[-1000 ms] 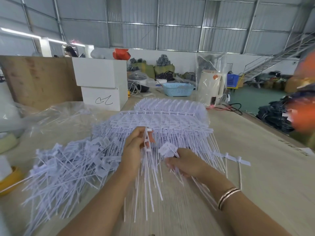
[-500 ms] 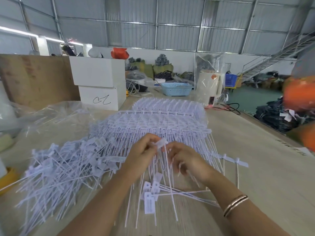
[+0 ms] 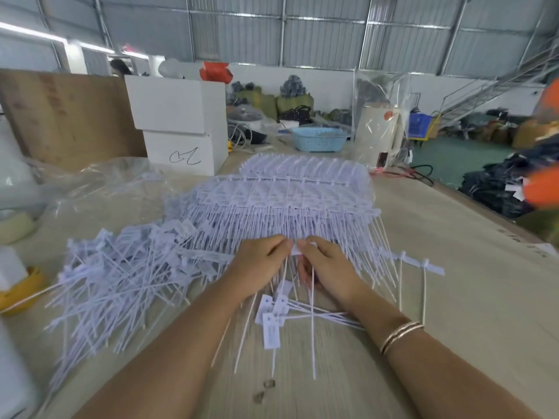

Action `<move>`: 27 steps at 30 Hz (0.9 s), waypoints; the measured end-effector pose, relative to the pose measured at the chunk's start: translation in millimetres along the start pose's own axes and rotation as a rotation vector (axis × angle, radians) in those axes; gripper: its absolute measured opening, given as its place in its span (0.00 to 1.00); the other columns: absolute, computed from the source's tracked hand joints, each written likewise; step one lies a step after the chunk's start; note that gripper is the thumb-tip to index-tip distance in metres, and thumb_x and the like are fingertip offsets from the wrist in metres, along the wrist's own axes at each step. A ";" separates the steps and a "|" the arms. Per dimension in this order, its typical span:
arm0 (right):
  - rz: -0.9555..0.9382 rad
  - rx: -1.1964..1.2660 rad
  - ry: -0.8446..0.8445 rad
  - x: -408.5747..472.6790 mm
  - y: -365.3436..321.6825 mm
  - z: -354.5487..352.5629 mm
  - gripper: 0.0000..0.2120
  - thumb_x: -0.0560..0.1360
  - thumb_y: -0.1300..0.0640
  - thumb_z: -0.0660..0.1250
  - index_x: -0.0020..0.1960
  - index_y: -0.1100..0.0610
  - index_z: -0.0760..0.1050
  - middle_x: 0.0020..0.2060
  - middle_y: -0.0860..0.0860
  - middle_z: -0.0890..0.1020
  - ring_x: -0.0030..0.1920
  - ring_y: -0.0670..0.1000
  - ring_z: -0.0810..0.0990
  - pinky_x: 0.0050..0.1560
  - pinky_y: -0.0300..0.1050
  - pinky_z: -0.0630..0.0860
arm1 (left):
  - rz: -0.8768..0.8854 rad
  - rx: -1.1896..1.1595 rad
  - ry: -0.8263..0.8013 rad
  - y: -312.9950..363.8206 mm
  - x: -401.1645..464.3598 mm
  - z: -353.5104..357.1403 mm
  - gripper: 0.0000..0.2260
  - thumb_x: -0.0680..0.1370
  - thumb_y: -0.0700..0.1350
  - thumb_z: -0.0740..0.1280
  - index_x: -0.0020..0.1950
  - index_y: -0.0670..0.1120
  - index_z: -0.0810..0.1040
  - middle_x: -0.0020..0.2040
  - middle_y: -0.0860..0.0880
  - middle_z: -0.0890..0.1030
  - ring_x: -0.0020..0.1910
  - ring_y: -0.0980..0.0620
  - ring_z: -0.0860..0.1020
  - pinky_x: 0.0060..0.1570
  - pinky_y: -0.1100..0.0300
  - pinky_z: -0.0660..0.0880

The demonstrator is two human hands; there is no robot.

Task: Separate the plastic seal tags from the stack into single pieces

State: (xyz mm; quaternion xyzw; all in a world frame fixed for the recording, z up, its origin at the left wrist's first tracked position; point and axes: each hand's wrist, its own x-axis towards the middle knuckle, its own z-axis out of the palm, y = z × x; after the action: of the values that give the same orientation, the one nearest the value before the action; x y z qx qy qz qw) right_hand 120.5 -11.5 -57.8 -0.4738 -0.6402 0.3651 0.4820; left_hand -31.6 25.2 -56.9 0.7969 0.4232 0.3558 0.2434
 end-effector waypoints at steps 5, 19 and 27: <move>0.075 0.097 -0.072 -0.8 -6.0 -3.0 0.16 0.73 0.45 0.67 0.30 0.51 0.77 0.24 0.52 0.77 0.25 0.49 0.71 0.26 0.36 0.66 | 0.024 0.010 -0.021 6.0 -2.0 -6.4 0.15 0.82 0.45 0.60 0.38 0.39 0.74 0.29 0.47 0.71 0.28 0.54 0.67 0.32 0.60 0.62; -0.138 0.094 0.076 -1.4 -8.3 9.4 0.15 0.78 0.61 0.63 0.32 0.57 0.73 0.25 0.49 0.73 0.26 0.44 0.70 0.32 0.33 0.68 | -0.100 -0.366 -0.011 7.3 -2.4 -5.3 0.15 0.82 0.48 0.59 0.38 0.47 0.75 0.36 0.43 0.73 0.35 0.52 0.69 0.39 0.57 0.65; -0.142 -0.001 0.043 2.0 -2.5 2.7 0.12 0.74 0.59 0.65 0.32 0.57 0.71 0.25 0.50 0.72 0.27 0.48 0.68 0.33 0.40 0.65 | -0.091 -0.366 0.034 0.6 1.6 -12.0 0.15 0.73 0.48 0.58 0.38 0.37 0.73 0.29 0.54 0.74 0.33 0.53 0.71 0.41 0.56 0.65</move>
State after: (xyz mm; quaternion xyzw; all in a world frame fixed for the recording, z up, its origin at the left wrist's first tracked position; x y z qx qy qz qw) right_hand 117.1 -10.3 -55.7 -0.4352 -0.6618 0.3195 0.5202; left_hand -40.0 27.3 -48.4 0.7131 0.3911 0.4289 0.3931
